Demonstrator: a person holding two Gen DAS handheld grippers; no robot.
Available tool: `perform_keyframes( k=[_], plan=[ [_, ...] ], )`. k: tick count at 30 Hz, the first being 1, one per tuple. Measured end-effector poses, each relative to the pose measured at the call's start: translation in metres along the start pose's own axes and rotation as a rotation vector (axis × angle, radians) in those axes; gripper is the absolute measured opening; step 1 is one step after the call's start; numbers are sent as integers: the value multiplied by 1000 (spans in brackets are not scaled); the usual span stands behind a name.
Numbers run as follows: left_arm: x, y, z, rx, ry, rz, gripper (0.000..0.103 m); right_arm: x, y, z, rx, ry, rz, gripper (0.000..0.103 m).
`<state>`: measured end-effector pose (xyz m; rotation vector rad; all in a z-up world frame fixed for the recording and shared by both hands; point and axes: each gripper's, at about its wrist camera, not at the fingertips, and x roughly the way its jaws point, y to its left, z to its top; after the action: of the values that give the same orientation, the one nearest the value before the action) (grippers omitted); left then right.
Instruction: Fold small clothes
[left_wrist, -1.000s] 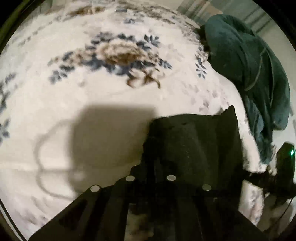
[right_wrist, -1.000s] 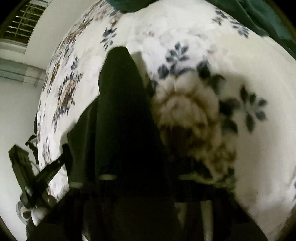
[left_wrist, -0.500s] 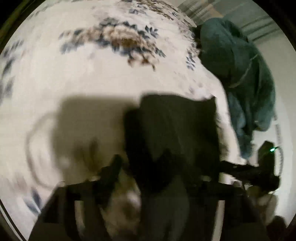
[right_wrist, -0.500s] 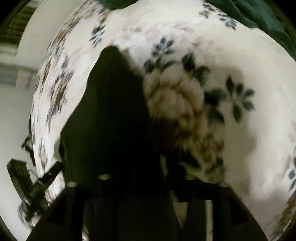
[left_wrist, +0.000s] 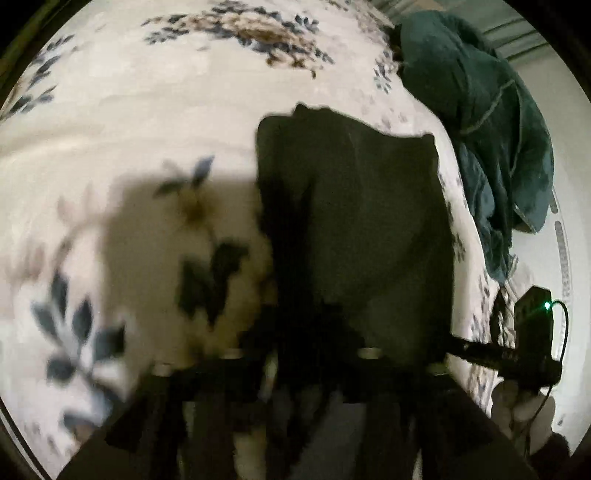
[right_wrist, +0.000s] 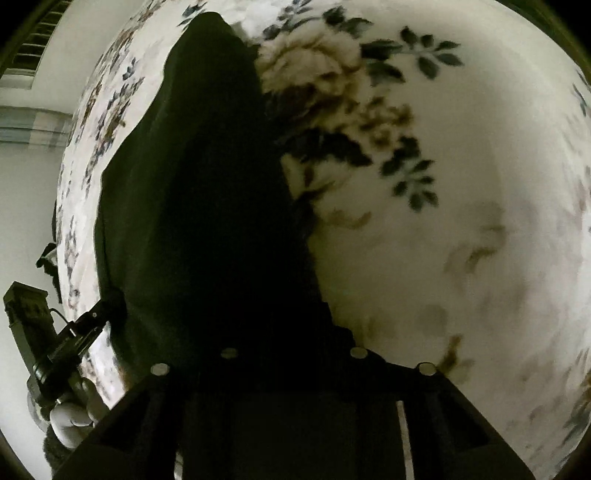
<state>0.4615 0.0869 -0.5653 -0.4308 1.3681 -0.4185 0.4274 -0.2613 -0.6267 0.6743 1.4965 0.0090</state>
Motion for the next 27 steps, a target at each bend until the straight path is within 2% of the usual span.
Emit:
perform_keyframes(
  k=[1, 3, 6, 9, 13, 15, 18, 21, 22, 23, 24, 25, 26, 27],
  plan=[
    [-10, -2, -14, -5, 4, -13, 49, -7, -3, -10, 6, 23, 27, 38],
    [-32, -8, -47, 2, 5, -28, 49, -20, -11, -31, 11, 53, 50, 56],
    [-58, -13, -103, -1, 7, -8, 51, -44, -32, -86, 10, 99, 66, 57],
    [-76, -12, -169, -51, 43, 37, 51, -53, -58, -150, 53, 158, 68, 57],
    [-70, -5, -253, -180, 133, 61, 51, -45, -84, -216, 97, 229, 67, 57],
    [-63, -3, -278, -218, 155, 74, 51, -32, -92, -248, 107, 259, 56, 57],
    [-44, -9, -305, -232, 175, 100, 51, -16, -97, -275, 92, 261, 22, 57],
    [-34, -20, -316, -201, 151, 112, 46, 2, -94, -294, 78, 256, 9, 57],
    [-33, -27, -316, -172, 124, 131, 17, 7, -92, -300, 64, 246, 0, 57],
    [-31, -32, -317, -143, 114, 157, 7, 11, -91, -304, 58, 231, -8, 52],
    [-33, -35, -317, -130, 102, 170, 7, 13, -90, -304, 56, 216, -17, 30],
    [-39, -37, -318, -130, 78, 175, 6, 13, -90, -308, 58, 207, -32, 15],
    [-45, -40, -318, -136, 58, 172, 6, 14, -86, -310, 71, 194, -42, 8],
    [-50, -42, -318, -139, 42, 168, 6, 12, -86, -313, 78, 180, -47, 7]
  ],
)
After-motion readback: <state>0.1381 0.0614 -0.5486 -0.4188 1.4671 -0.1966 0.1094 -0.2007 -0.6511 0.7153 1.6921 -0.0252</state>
